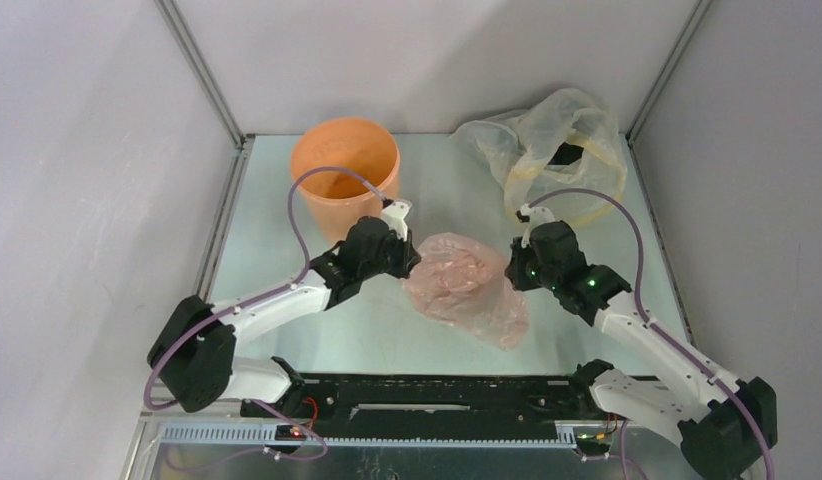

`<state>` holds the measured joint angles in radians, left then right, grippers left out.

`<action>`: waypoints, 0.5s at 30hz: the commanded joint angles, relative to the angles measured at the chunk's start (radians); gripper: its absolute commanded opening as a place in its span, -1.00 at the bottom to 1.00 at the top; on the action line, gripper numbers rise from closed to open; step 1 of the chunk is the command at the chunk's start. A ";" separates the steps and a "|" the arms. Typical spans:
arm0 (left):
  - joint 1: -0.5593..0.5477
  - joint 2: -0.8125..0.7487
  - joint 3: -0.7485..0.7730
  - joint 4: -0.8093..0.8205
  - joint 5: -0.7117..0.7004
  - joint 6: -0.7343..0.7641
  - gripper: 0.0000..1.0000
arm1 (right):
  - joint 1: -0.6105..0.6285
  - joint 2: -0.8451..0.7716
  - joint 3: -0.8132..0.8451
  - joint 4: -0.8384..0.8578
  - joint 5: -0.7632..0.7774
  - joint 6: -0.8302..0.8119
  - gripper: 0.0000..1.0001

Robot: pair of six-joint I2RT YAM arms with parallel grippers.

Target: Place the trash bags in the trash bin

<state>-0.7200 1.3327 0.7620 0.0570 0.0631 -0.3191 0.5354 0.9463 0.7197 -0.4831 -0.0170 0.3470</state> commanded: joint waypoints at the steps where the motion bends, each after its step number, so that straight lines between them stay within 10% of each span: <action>1: -0.060 -0.107 -0.010 -0.078 -0.170 -0.019 -0.99 | 0.090 0.051 0.108 -0.041 0.304 -0.012 -0.85; 7: -0.137 -0.158 -0.017 -0.222 -0.287 -0.122 -1.00 | 0.286 0.028 0.151 -0.036 0.502 -0.039 0.24; 15: -0.146 -0.169 -0.042 -0.238 -0.221 -0.286 -1.00 | 0.513 0.005 0.129 0.047 0.404 -0.041 0.20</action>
<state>-0.8566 1.1858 0.7338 -0.1669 -0.1699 -0.4969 0.9897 0.9508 0.8307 -0.5121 0.4141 0.3031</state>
